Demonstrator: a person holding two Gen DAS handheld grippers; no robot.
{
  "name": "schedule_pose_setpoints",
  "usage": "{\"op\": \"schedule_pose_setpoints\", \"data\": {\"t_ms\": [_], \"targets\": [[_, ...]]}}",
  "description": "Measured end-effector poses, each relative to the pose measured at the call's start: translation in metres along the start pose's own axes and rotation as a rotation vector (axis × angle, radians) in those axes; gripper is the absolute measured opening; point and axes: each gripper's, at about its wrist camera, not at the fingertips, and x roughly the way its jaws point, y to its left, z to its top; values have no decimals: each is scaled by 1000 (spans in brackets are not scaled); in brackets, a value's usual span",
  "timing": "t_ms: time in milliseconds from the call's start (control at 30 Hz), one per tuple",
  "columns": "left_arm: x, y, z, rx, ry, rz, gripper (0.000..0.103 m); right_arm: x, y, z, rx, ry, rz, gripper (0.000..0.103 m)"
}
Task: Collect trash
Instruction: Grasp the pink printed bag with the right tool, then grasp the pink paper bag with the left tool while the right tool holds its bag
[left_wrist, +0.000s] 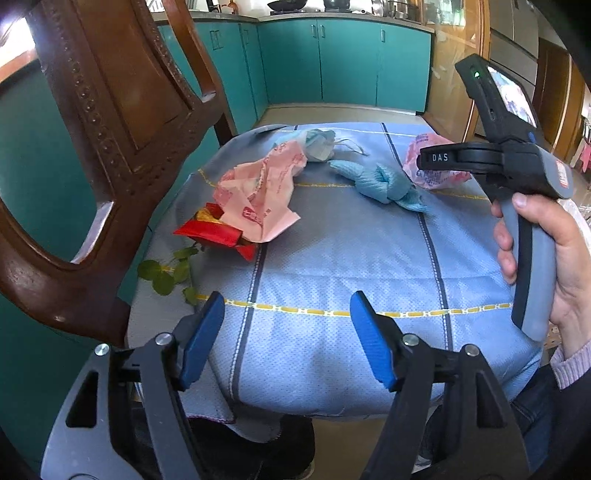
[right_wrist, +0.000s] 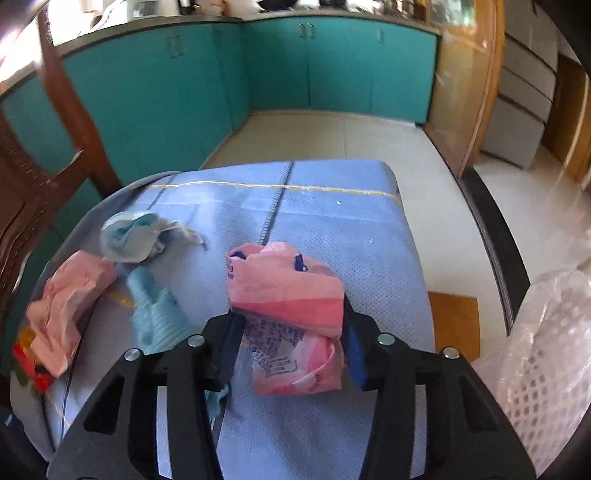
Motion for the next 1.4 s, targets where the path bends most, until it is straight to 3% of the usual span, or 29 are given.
{"op": "schedule_pose_setpoints", "data": {"t_ms": [433, 1400], "targets": [[-4, -1, -5, -6, -6, -18, 71, -51, -17, -46, 6, 45, 128, 47], [1, -17, -8, 35, 14, -29, 76, -82, -39, -58, 34, -11, 148, 47]]}}
